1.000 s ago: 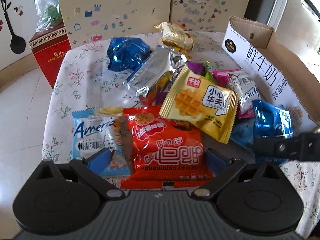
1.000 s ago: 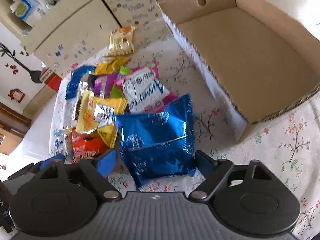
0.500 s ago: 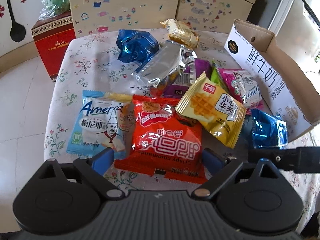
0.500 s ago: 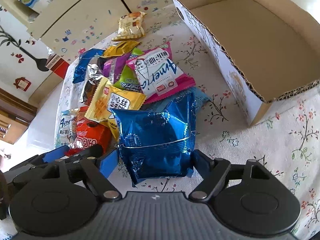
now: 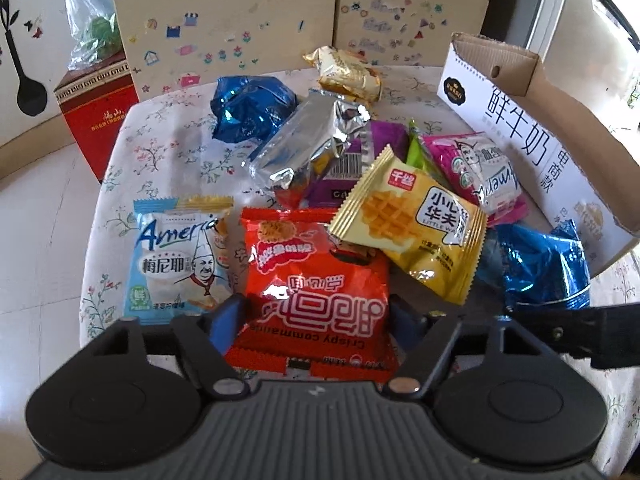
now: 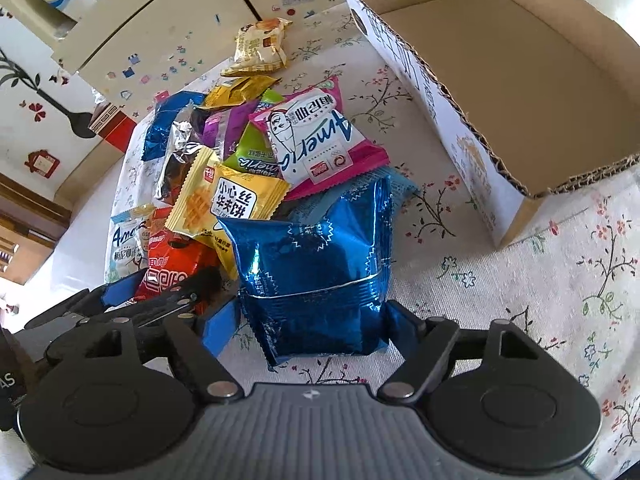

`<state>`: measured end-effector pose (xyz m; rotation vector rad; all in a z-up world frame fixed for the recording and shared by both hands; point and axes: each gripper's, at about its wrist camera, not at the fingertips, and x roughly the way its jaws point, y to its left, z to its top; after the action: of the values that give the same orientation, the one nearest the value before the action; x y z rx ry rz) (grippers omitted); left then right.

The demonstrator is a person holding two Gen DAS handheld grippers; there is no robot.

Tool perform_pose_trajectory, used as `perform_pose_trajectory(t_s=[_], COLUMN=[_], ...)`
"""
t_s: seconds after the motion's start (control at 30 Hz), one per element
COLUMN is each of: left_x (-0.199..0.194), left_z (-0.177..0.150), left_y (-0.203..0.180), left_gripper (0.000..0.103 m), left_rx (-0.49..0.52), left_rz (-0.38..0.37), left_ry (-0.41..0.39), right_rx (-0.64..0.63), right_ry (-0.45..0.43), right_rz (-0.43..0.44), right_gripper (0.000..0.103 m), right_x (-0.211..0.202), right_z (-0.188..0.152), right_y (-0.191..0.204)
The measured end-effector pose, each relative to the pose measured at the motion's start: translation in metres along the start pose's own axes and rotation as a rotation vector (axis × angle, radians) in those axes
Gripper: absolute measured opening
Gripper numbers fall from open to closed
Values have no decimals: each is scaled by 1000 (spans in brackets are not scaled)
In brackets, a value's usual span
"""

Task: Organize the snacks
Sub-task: 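Grasp the blue foil bag with right tool while left tool grasps red crisp bag, then carry both bags to the cardboard box and lower them inside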

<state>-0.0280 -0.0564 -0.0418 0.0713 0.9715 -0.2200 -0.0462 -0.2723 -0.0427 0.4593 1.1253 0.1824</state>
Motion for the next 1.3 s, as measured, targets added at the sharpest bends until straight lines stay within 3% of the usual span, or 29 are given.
perform_pose_trajectory(t_s=[0.8,0.97,1.03,1.1,1.23,1.3], left_x=[-49,-45,-42,-36,-23,-16], left_z=[-33,-34,-33,-31,-25,-24], left_y=[9,11,9,8,3,0], left_gripper=[50,59,76,83,86,83], left_rx=[-111,-125,-114,-106,-81,-62], left_rz=[-15,-13,-3,4,20,61], left_ry=[-87,-85,-81,-69,-48,-50], right_rx=[-30,-22,-22,-21,-23,-25], right_ry=[-75,-74,-72,-71,-70,-65], right_rz=[72,68,65,65,61,59], right_gripper=[82,82,82,82,82,82], right_x=[-31,-32,-31,-30,-28,-27], right_z=[-5,-6,-5,-5,-4,-4], right_y=[0,-2,-1,-1,0,1])
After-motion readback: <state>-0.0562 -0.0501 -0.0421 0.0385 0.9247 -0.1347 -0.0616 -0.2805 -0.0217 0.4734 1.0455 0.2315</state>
